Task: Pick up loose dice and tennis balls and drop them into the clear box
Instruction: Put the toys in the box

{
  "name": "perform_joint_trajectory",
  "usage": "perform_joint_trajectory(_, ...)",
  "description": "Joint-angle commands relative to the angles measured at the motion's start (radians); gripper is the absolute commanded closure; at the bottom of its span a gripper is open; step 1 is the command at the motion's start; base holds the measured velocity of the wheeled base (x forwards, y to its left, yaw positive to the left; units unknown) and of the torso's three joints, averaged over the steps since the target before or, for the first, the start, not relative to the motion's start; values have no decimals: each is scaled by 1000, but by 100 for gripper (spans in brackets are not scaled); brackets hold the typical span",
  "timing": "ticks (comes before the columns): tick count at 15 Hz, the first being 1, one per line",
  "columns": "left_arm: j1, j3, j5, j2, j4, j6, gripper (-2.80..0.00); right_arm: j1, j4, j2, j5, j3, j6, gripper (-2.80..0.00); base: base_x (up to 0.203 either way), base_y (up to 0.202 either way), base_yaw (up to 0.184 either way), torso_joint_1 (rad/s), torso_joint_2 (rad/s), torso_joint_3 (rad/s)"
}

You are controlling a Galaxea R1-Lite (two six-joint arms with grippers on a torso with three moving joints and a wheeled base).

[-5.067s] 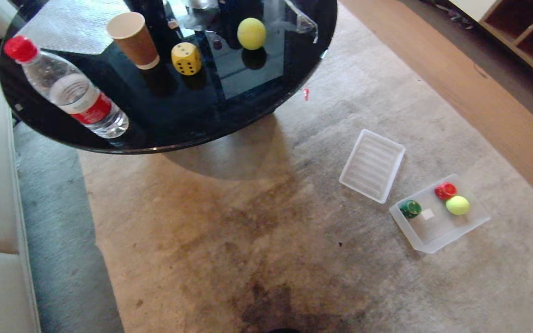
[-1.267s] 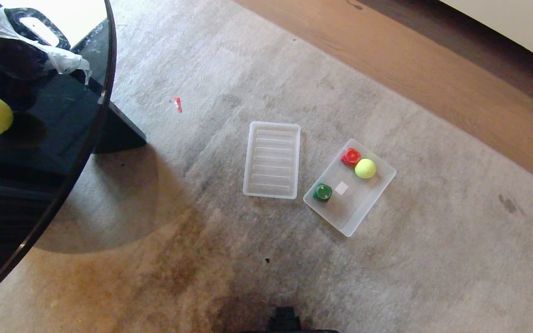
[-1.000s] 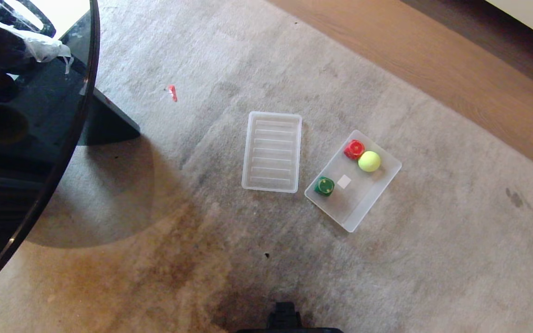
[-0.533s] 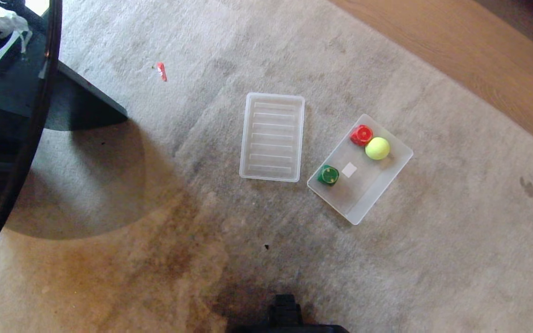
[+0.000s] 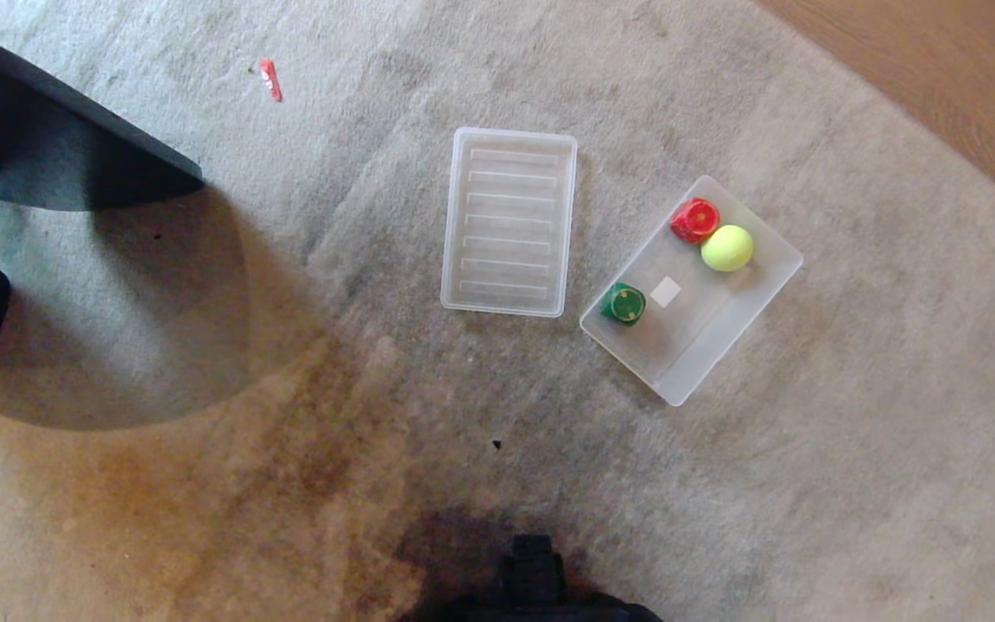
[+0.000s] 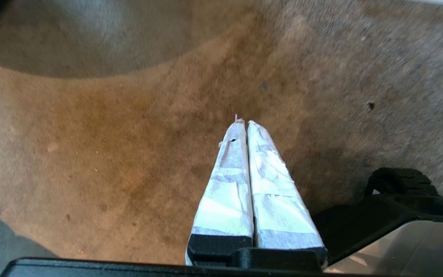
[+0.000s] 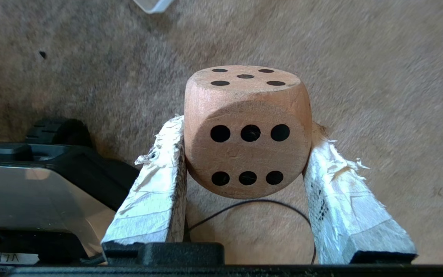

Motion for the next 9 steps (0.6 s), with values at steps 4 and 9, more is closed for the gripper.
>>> perform_joint_trajectory(4,0,0,0,0,1,0,0,0,-1,-2,1,2,-1,0,0,0,0,2,4,-153)
perform_joint_trajectory(9,0,0,0,0,1,1,0,-1,5,0,-1,-18,7,0,0,0,0,0,1,-14)
